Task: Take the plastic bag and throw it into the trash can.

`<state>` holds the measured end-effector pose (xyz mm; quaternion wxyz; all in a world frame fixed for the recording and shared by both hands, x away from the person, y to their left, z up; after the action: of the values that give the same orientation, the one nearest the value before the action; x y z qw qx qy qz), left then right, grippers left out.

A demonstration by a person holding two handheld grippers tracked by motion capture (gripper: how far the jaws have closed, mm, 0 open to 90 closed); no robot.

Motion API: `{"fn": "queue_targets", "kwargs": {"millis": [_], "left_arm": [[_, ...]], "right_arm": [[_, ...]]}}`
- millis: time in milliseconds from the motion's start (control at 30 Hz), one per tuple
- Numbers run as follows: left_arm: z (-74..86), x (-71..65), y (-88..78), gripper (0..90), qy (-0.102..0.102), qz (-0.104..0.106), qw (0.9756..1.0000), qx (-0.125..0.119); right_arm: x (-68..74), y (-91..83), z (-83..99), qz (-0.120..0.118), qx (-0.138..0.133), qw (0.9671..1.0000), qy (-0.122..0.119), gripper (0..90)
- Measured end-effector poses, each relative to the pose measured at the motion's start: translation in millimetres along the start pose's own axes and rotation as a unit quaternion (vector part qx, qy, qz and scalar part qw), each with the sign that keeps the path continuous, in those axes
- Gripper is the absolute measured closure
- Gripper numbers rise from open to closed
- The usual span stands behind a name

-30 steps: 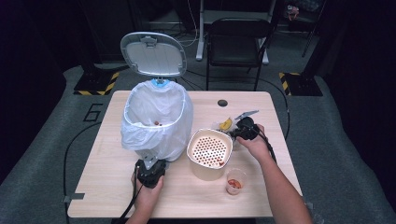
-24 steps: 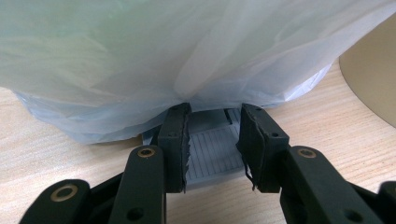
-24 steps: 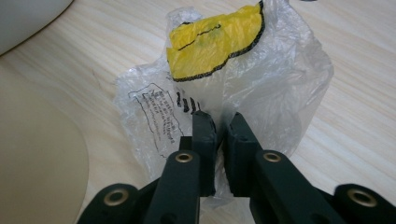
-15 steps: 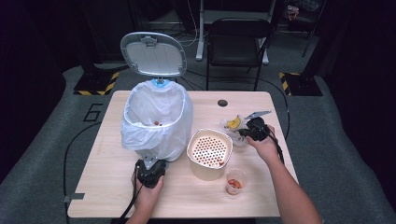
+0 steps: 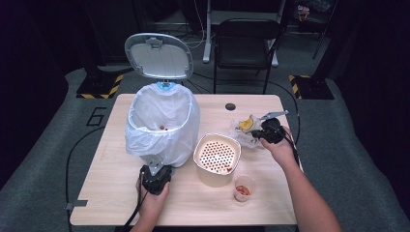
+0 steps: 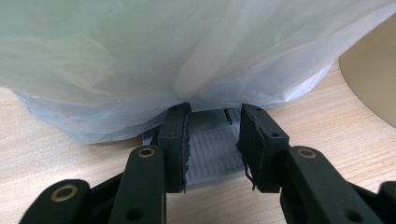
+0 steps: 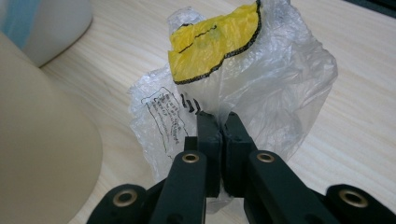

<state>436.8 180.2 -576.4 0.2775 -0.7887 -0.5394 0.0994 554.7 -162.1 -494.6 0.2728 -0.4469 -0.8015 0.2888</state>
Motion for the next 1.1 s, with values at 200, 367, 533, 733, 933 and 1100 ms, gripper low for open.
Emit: {"fn": "queue_targets", "kwargs": {"millis": [200,367,533,733,933,1100], "left_arm": [[-0.3,0.0,0.3,63.2,-0.001,-0.001,1.0000,-0.002],[-0.2,0.2,0.4,63.2,0.000,-0.001,1.0000,-0.002],[-0.2,0.2,0.5,63.2,0.000,-0.002,1.0000,-0.003],[-0.1,0.3,0.3,63.2,0.001,-0.001,1.0000,-0.002],[-0.2,0.3,0.5,63.1,0.001,-0.002,1.0000,-0.003],[-0.4,0.3,0.7,63.2,0.000,-0.003,1.0000,-0.005]], "right_arm": [[6.0,-16.1,-16.2,-0.005,-0.018,0.9998,-0.008,88.4],[13.4,-29.6,-30.0,-0.014,-0.033,0.9993,-0.011,88.4],[23.4,-43.2,-46.5,-0.022,-0.047,0.9984,-0.020,88.4],[37.5,-61.1,-65.3,-0.034,-0.066,0.9966,-0.035,88.4],[48.8,-75.3,-81.1,-0.050,-0.082,0.9943,-0.047,88.4],[56.4,-82.1,-89.2,-0.060,-0.088,0.9927,-0.056,88.4]]}}
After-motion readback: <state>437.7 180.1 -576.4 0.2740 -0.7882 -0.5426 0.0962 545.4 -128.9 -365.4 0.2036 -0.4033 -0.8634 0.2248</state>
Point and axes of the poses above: each handheld gripper's, and its own axes: y roughly forward along the jaws, z roughly out of its underside, x roughly to its left, the point moved 9 cm from there along y, roughly forward along the jaws, and after that the axes turned 13 degrees about y, right-handed, at the moved point
